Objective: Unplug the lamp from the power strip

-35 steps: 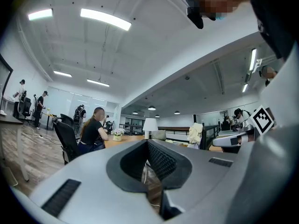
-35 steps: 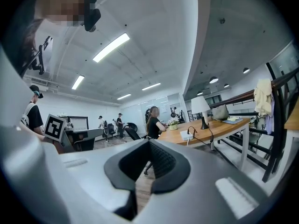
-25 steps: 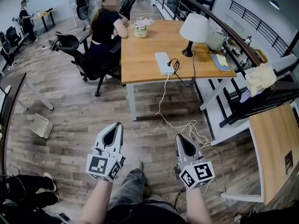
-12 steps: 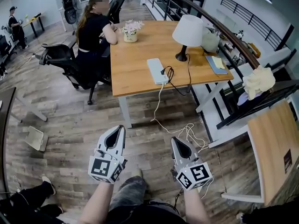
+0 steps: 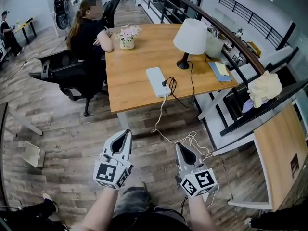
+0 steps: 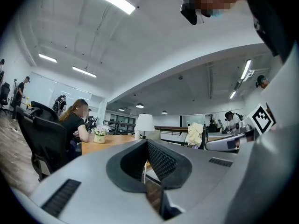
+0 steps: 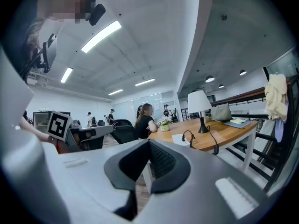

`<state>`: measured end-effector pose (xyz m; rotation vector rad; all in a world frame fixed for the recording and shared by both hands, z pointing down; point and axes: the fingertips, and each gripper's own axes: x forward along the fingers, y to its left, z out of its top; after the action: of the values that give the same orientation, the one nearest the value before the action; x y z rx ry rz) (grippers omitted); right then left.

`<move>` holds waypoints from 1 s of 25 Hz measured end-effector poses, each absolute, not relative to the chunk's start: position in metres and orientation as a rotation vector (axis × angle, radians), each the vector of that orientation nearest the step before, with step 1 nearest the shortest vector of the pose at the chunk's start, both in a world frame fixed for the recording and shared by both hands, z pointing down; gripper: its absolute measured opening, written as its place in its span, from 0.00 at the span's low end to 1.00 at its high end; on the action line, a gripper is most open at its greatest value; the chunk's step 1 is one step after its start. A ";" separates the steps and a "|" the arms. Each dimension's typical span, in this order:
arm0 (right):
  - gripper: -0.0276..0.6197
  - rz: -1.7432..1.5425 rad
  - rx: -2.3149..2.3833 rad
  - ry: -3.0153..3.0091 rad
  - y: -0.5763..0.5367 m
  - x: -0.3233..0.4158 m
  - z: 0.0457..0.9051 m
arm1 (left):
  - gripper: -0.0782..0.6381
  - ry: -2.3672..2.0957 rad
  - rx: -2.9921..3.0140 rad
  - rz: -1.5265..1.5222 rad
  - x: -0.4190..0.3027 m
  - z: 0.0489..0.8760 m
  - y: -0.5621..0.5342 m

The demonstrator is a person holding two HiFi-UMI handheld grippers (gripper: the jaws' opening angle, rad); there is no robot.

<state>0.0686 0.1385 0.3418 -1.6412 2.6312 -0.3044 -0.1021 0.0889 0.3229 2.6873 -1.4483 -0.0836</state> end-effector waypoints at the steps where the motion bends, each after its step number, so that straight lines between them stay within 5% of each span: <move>1: 0.05 -0.303 -1.644 2.630 0.134 0.067 0.342 | 0.10 -1.441 2.689 -0.086 -0.102 0.325 0.084; 25: 0.05 -0.347 -1.613 2.652 0.064 0.059 0.353 | 0.10 -1.405 2.687 -0.100 -0.096 0.334 0.025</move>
<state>0.0589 0.0638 0.3531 -1.6128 2.6524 -0.3465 -0.0956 0.0248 0.3344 2.6869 -1.4050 -0.1004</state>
